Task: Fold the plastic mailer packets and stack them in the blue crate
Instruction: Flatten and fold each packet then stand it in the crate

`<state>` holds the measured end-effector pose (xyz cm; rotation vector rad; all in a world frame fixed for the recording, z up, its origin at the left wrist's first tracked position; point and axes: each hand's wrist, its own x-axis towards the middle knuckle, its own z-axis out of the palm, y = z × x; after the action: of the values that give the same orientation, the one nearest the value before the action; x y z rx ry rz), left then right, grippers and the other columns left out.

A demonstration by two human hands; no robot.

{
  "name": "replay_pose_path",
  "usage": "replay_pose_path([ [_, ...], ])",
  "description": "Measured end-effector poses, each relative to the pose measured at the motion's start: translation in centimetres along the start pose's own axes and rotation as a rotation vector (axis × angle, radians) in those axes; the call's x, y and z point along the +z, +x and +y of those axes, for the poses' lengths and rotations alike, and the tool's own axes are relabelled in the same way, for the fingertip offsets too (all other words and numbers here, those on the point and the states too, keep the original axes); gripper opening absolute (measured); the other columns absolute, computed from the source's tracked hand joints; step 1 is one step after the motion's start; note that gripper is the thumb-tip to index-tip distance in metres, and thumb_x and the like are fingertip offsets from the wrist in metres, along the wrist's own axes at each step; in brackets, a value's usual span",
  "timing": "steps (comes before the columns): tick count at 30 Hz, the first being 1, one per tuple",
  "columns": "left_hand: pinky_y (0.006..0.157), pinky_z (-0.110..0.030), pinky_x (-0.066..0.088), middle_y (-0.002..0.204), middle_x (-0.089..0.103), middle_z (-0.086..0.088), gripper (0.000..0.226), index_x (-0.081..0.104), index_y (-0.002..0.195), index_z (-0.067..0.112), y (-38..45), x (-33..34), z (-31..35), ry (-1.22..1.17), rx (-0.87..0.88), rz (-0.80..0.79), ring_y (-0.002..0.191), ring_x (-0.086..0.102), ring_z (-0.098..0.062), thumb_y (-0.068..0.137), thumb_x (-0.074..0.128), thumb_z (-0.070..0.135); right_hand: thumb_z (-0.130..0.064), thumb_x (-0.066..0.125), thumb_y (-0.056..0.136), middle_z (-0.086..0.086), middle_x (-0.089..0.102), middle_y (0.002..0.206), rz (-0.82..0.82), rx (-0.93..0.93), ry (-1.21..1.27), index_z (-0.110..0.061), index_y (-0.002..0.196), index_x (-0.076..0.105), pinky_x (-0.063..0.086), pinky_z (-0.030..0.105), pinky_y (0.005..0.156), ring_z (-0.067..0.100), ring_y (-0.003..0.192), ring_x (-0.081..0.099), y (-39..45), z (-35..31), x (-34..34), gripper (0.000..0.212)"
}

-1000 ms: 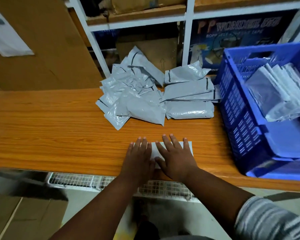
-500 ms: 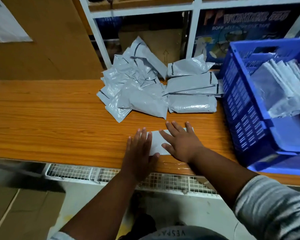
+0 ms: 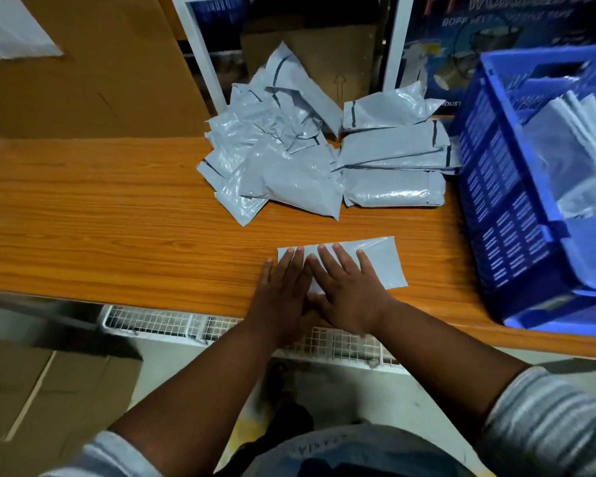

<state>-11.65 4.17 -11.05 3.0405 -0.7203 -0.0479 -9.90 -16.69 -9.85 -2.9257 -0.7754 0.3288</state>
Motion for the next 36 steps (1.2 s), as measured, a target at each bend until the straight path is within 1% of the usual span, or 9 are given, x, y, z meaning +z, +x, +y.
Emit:
replay_pose_path([
  [6, 0.132, -0.06, 0.011, 0.178, 0.011, -0.017, 0.104, 0.02, 0.168, 0.003, 1.1, -1.3, 2.9, -0.061, 0.011, 0.069, 0.166, 0.004, -0.031, 0.096, 0.044, 0.074, -0.065, 0.026, 0.108, 0.007, 0.013, 0.179, 0.046, 0.03, 0.41, -0.02, 0.17, 0.015, 0.005, 0.059, 0.131, 0.024, 0.165, 0.0, -0.3, 1.6, -2.8, 0.077],
  [10, 0.129, -0.059, 0.017, 0.178, 0.012, -0.017, 0.104, 0.023, 0.168, 0.005, 1.0, -0.2, 3.8, 0.016, 0.0, 0.02, 0.166, 0.006, -0.033, 0.096, 0.035, 0.079, -0.079, -0.002, 0.1, 0.011, -0.002, 0.179, 0.057, 0.107, -0.011, -0.029, 0.171, 0.009, -0.001, 0.068, 0.127, 0.033, 0.165, -0.01, -2.4, 2.3, -1.3, 0.088],
  [16, 0.128, -0.062, 0.02, 0.175, 0.019, -0.02, 0.111, 0.029, 0.166, 0.001, 1.3, 0.2, 3.6, -0.014, 0.024, 0.02, 0.164, 0.014, -0.037, 0.091, 0.034, 0.084, -0.09, -0.013, 0.086, 0.007, -0.014, 0.178, -0.024, 0.125, 0.021, -0.035, 0.171, -0.001, -0.004, 0.064, 0.128, 0.031, 0.164, -0.018, -2.4, 2.4, -1.1, 0.101],
  [21, 0.131, -0.062, 0.007, 0.178, -0.003, -0.019, 0.123, 0.009, 0.17, 0.005, 2.9, -1.6, 5.0, 0.013, 0.017, -0.061, 0.165, -0.005, -0.036, 0.085, 0.024, 0.094, -0.078, 0.005, 0.102, -0.001, -0.005, 0.18, -0.059, 0.111, 0.352, -0.044, 0.17, 0.012, -0.009, 0.054, 0.13, 0.02, 0.164, -0.014, -2.5, 3.7, -3.1, 0.076],
  [24, 0.131, -0.06, 0.001, 0.178, -0.014, -0.014, 0.127, -0.001, 0.171, 0.009, 3.6, -0.9, 6.1, 0.032, 0.024, -0.109, 0.165, -0.014, -0.032, 0.082, 0.007, 0.1, -0.072, 0.012, 0.106, 0.002, 0.009, 0.18, 0.031, 0.098, 0.474, -0.035, 0.168, 0.028, -0.002, 0.052, 0.132, 0.018, 0.165, -0.004, -3.4, 5.1, -3.6, 0.073],
  [27, 0.129, -0.063, 0.011, 0.178, 0.003, -0.016, 0.125, 0.014, 0.17, 0.009, 4.0, -0.1, 5.9, 0.07, 0.022, -0.08, 0.165, 0.002, -0.036, 0.083, 0.023, 0.098, -0.073, 0.006, 0.104, 0.003, -0.004, 0.18, 0.057, 0.068, 0.037, -0.029, 0.171, 0.009, 0.0, 0.059, 0.131, 0.026, 0.165, -0.011, -5.1, 6.5, -1.8, 0.081],
  [32, 0.13, -0.063, 0.007, 0.179, -0.005, -0.012, 0.124, 0.007, 0.17, 0.012, 4.2, -0.4, 5.6, 0.061, 0.038, -0.143, 0.165, -0.006, -0.034, 0.079, 0.024, 0.094, -0.079, 0.005, 0.101, -0.001, -0.022, 0.177, -0.187, 0.161, 0.077, -0.035, 0.17, -0.009, -0.004, 0.057, 0.131, 0.026, 0.163, -0.021, -4.1, 5.8, -3.1, 0.083],
  [34, 0.131, -0.061, 0.005, 0.179, -0.007, -0.012, 0.12, 0.008, 0.171, 0.013, 4.8, -1.3, 5.6, 0.006, 0.031, -0.181, 0.165, -0.008, -0.032, 0.082, 0.032, 0.089, -0.078, 0.005, 0.102, 0.001, -0.008, 0.179, -0.242, 0.19, 0.096, -0.037, 0.171, 0.005, 0.007, 0.058, 0.13, 0.03, 0.165, -0.006, -3.3, 5.7, -4.8, 0.08],
  [36, 0.132, -0.057, 0.009, 0.179, 0.0, -0.013, 0.105, 0.014, 0.17, 0.012, 5.6, -2.1, 5.0, -0.099, 0.018, -0.214, 0.166, -0.001, -0.032, 0.094, 0.051, 0.073, -0.071, 0.006, 0.101, 0.005, 0.034, 0.167, -0.047, 0.207, 0.062, -0.032, 0.158, 0.039, 0.032, 0.057, 0.119, 0.036, 0.153, 0.031, -3.1, 5.4, -5.8, 0.077],
])
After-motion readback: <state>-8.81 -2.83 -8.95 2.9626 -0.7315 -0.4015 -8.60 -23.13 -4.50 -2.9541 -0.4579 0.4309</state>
